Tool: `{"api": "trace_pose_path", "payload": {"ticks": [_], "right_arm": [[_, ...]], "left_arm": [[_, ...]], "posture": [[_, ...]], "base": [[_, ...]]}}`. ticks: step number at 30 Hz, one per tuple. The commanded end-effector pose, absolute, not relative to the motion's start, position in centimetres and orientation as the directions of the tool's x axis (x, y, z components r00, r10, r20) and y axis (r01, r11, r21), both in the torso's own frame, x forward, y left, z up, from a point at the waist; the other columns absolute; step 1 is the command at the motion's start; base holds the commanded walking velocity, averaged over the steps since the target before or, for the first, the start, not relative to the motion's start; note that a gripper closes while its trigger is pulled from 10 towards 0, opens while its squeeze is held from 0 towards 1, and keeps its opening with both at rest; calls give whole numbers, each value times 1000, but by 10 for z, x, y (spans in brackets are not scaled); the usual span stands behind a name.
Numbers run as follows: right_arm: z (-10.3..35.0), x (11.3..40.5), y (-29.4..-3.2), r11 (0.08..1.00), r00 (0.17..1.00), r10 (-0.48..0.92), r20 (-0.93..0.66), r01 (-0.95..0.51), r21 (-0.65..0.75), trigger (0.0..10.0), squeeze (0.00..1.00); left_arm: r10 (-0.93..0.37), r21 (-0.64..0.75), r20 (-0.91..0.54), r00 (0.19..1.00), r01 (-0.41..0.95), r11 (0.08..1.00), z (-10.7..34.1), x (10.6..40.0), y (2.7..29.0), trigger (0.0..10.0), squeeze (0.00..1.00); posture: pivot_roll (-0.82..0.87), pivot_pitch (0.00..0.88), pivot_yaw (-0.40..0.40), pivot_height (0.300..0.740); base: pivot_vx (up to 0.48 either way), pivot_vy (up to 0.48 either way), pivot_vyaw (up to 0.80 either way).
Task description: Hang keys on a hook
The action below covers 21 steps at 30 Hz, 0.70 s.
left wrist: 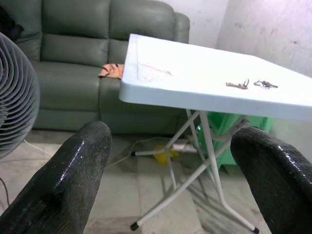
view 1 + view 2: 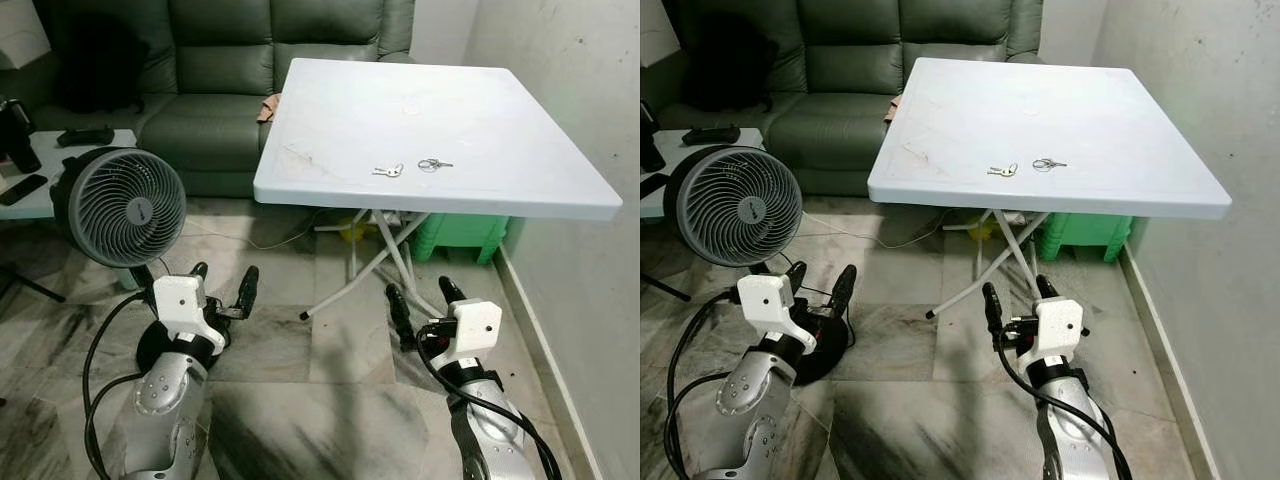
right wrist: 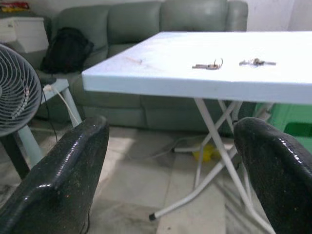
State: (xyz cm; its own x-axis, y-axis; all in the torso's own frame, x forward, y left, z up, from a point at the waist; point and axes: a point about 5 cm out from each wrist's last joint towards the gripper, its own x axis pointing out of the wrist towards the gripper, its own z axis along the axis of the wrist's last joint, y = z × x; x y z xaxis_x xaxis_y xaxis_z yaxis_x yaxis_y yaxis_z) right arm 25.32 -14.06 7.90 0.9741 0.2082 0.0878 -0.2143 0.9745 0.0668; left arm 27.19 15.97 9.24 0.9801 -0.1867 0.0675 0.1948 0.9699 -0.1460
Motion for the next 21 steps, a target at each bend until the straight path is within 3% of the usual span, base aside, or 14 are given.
{"api": "trace_pose_path", "payload": {"ticks": [1,21], "right_arm": [[85,254,-138,972,971,219,98,-226,68,10000,0],[87,254,-136,966,968,239,72,-245,78,10000,0]], "left_arm": [[-185,-123,62,981,191,974,97,271,162,10000,0],[-223,-101,34,974,225,969,104,268,154,10000,0]], "posture": [[8,0,1,740],[11,0,2,740]], "base": [[259,0,0],[309,0,0]]}}
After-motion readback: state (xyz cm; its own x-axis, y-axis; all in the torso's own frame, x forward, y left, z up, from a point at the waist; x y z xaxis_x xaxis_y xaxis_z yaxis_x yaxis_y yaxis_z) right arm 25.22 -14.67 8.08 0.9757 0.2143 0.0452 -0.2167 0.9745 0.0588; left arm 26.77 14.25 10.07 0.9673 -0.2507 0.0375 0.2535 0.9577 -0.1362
